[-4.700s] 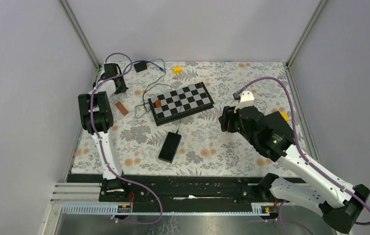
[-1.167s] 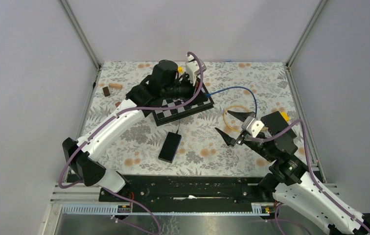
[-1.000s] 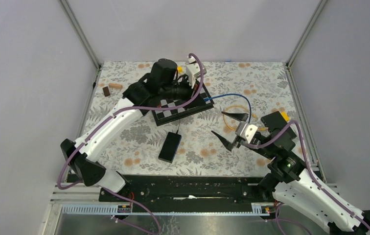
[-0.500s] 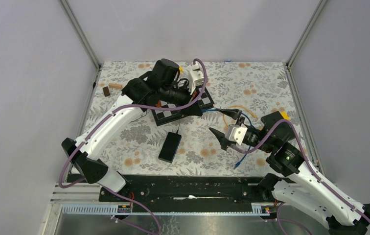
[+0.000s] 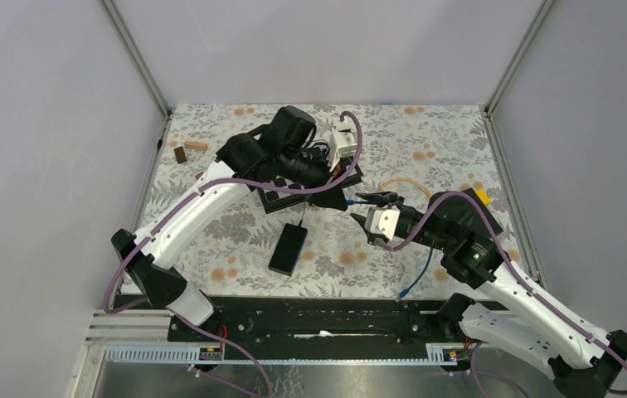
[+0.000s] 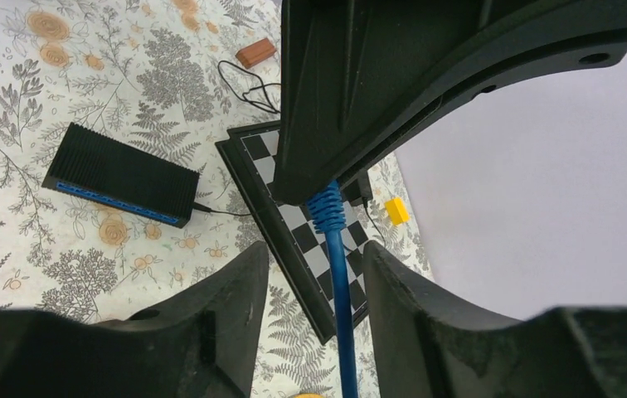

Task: Insert the plug into the switch port
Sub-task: Adjust the connector.

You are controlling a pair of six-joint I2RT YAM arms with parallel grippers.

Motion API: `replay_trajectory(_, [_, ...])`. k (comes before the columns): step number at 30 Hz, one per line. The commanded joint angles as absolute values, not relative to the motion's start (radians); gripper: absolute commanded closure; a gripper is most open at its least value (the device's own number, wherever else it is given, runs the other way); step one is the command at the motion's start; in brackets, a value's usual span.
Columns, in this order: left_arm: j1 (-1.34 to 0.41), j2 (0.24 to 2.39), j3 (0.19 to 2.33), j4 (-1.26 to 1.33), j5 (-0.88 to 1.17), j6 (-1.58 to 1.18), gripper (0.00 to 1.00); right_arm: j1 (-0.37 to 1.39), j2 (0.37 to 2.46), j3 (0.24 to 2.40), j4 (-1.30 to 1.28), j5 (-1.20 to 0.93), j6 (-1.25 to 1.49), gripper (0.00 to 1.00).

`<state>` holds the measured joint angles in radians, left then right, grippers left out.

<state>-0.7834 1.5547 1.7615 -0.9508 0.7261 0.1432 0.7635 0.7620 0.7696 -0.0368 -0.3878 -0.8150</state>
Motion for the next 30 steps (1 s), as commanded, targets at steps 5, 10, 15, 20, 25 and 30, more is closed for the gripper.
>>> replay_trajectory(5, [-0.799, 1.564, 1.812, -0.966, 0.760, 0.177, 1.00, 0.759, 0.768, 0.817, -0.039, -0.415, -0.801, 0.73])
replay_trajectory(10, [-0.799, 1.557, 1.815, -0.966, 0.707, 0.183, 0.60, 0.759, 0.757, 0.820, -0.038, -0.392, -0.770, 1.00])
replay_trajectory(15, [-0.799, 1.485, 1.774, -0.895, 0.674, 0.181, 0.31, 0.760, 0.714, 0.811, -0.011, -0.306, -0.739, 1.00])
replay_trajectory(20, [-0.799, 1.381, 1.695, -0.730, 0.658, 0.139, 0.30, 0.760, 0.689, 0.829, 0.055, -0.247, -0.670, 1.00])
replay_trajectory(25, [-0.799, 1.313, 1.664, -0.661, 0.667, 0.112, 0.32, 0.760, 0.682, 0.888, 0.076, -0.218, -0.594, 1.00])
replay_trajectory(30, [-0.798, 1.251, 1.628, -0.568, 0.644, 0.077, 0.32, 0.760, 0.673, 0.930, 0.120, -0.199, -0.517, 1.00])
